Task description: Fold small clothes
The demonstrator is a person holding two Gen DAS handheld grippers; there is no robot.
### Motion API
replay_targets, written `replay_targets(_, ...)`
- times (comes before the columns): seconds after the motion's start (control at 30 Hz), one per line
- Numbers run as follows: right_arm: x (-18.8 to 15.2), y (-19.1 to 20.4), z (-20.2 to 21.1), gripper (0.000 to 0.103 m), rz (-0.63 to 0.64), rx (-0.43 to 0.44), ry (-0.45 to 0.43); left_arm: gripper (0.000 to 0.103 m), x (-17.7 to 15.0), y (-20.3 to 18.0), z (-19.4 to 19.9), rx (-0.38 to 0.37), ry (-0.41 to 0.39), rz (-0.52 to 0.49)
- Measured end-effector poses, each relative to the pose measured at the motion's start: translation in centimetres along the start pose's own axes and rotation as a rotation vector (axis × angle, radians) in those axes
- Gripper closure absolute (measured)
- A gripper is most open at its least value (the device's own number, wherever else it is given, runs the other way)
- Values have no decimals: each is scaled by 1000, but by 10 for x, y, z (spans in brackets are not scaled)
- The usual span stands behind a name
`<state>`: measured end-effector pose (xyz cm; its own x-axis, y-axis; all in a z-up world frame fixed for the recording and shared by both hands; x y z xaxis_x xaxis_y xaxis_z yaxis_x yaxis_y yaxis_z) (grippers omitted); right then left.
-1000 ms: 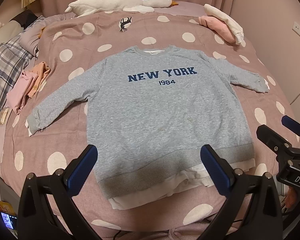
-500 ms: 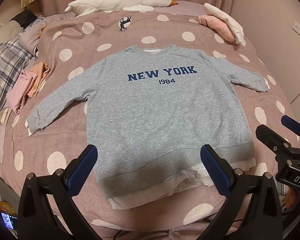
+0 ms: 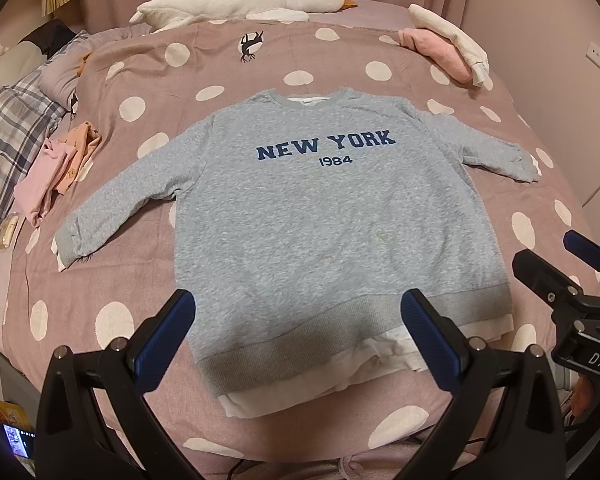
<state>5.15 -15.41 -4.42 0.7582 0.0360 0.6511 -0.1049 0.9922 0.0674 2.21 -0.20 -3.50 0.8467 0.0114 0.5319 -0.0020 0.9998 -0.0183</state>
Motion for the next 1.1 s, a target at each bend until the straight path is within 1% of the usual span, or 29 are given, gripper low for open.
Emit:
replay_targets(0.47, -4, 0, -3, 1, -2, 0, 16, 0, -2, 2, -3, -2, 8, 2)
replay_targets(0.6, -2, -2, -3, 1, -17, 21, 16, 0, 0, 8, -3, -28, 11, 41)
replay_targets(0.67, -1, -8, -4, 1, -50, 73, 21, 0, 2, 14, -1, -53, 2, 76)
replay_targets(0.73, 0, -16, -6, 1, -97, 154, 28, 0, 3, 22, 2, -87, -14, 122)
replay_targets(0.77, 1, -20, -7, 1, -119, 178, 32, 0, 2, 25, 3, -104, -21, 144)
replay_targets(0.83, 1, -32, -11, 1, -176, 206, 44, 0, 1, 32, 3, -143, -28, 194)
replay_targets(0.9, 1, -46, -18, 1, -245, 210, 67, 0, -2, 39, -1, -168, -21, 235)
replay_targets(0.97, -1, -60, -26, 1, -314, 234, 94, 0, -5, 43, -4, -155, -12, 250)
replay_targets(1.03, -4, -70, -32, 1, -379, 270, 117, 0, -8, 47, -8, -127, -6, 253)
replay_targets(1.1, -9, -80, -36, 1, -431, 274, 130, 0, -10, 52, -10, -121, -6, 262)
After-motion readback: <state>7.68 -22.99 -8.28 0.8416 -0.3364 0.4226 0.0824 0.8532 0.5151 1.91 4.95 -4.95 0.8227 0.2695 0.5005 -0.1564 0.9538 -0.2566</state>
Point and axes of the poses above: each gripper's, at about its wrist camera, not at the fingertips, and z roughly against the way its jaws point, y to its left, x to its top, the point moved 3 cm from there along -z, roughly the way its jaws point, and after that the axes turned 2 degrees about y, right-handed, at the moved point
